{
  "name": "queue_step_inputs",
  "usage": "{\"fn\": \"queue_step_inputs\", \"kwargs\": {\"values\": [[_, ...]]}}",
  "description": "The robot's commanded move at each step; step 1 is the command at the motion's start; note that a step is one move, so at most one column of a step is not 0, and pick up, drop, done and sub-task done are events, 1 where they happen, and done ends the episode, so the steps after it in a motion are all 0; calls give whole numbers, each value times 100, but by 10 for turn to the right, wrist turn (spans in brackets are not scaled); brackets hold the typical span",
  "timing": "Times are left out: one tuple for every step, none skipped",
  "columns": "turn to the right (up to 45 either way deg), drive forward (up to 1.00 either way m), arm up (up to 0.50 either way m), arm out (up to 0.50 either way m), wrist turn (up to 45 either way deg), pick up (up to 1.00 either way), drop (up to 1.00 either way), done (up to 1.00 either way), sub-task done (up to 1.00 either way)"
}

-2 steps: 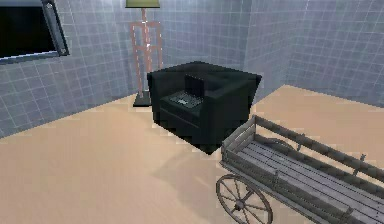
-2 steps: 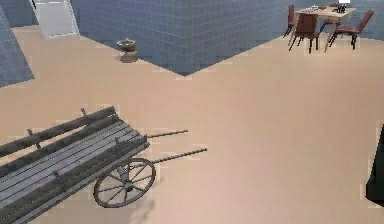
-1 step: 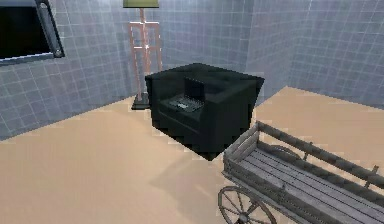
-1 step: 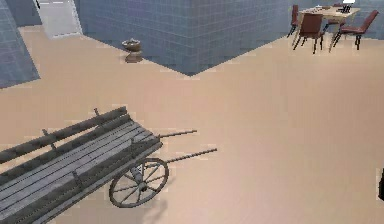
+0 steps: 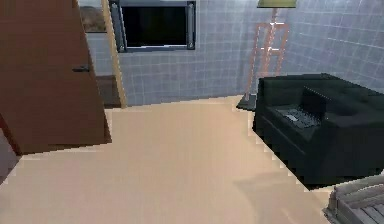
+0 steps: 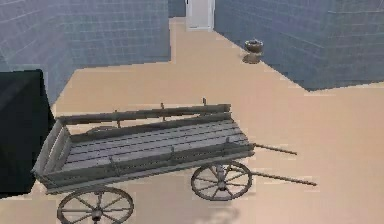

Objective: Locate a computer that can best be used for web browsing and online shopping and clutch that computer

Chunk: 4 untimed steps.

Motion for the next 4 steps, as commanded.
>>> {"fn": "queue_step_inputs", "kwargs": {"values": [[0,100,0,0,0,0,0,0,0],[450,0,0,0,0,0,0,0,0],[120,0,0,0,0,0,0,0,0],[0,25,0,0,0,0,0,0,0]]}}
